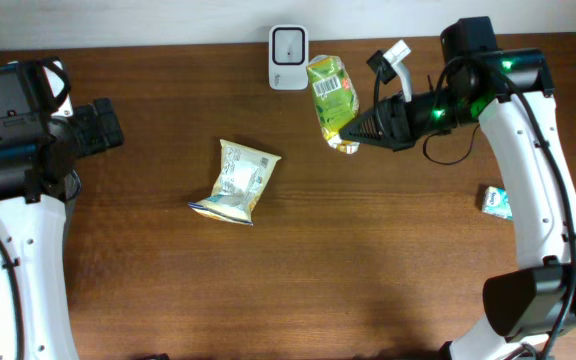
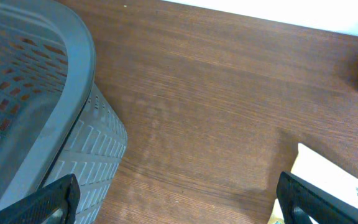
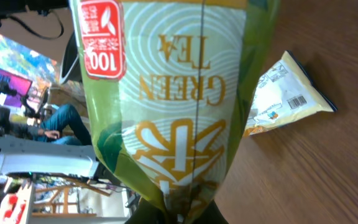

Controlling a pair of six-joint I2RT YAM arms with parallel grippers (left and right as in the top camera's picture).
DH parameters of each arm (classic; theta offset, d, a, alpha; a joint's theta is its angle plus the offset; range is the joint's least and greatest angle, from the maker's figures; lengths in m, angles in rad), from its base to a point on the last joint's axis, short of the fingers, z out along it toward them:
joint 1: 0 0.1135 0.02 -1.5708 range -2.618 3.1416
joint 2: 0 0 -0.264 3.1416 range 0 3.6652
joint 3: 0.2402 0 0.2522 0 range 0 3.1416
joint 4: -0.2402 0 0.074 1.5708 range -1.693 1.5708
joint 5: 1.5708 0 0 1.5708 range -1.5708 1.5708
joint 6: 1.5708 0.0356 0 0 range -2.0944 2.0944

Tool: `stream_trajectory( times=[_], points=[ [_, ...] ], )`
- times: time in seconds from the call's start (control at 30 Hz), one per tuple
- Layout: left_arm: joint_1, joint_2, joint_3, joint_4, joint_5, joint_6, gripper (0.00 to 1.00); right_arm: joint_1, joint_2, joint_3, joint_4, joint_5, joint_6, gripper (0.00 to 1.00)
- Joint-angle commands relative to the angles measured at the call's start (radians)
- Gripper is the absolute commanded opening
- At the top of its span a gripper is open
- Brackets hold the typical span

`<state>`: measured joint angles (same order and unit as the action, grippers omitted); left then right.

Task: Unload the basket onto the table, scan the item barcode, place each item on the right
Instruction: 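Lift the yellow-green bag and hold its barcode at the scanner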

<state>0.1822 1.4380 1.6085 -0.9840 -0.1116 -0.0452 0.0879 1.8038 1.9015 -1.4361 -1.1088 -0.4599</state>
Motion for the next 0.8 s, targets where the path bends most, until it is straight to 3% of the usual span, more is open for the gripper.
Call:
stream_trajectory(
  times=[0.0, 0.13, 0.2, 0.3, 0.4, 0.43, 0.5, 0.57, 0.63, 0.77],
  points=[
    [0.004, -0.004, 0.01, 0.002, 0.003, 0.006, 0.99, 0.037, -0.019, 0.023, 0.0, -0.077, -0.087, 0.04],
    [0.004, -0.004, 0.01, 0.001, 0.003, 0.006, 0.99, 0.037, -0.019, 0.023, 0.002, -0.071, -0.075, 0.04],
    [0.004, -0.004, 0.01, 0.002, 0.003, 0.006, 0.99, 0.055, -0.019, 0.035, 0.079, 0.105, 0.137, 0.04],
    [0.004, -0.004, 0.01, 0.001, 0.003, 0.006, 0.99, 0.194, -0.009, 0.22, 0.135, 0.685, 0.403, 0.04],
    [0.004, -0.004, 0.01, 0.001, 0.003, 0.006, 0.99, 0.34, 0.038, 0.282, 0.249, 1.305, 0.423, 0.04],
    [0.004, -0.004, 0.01, 0.002, 0.003, 0.006, 0.99, 0.384, 0.087, 0.281, 0.326, 1.512, 0.386, 0.04],
    [0.004, -0.004, 0.01, 0.002, 0.003, 0.006, 0.99, 0.409, 0.245, 0.281, 0.541, 1.724, 0.157, 0.04],
    [0.004, -0.004, 0.01, 0.002, 0.003, 0.006, 0.99, 0.406, 0.351, 0.281, 0.714, 1.785, -0.014, 0.04],
    [0.004, -0.004, 0.01, 0.001, 0.003, 0.006, 0.99, 0.406, 0.488, 0.281, 1.001, 1.86, -0.245, 0.04],
    [0.004, -0.004, 0.01, 0.002, 0.003, 0.006, 0.99, 0.401, 0.629, 0.281, 1.273, 1.884, -0.529, 0.04]
  ],
)
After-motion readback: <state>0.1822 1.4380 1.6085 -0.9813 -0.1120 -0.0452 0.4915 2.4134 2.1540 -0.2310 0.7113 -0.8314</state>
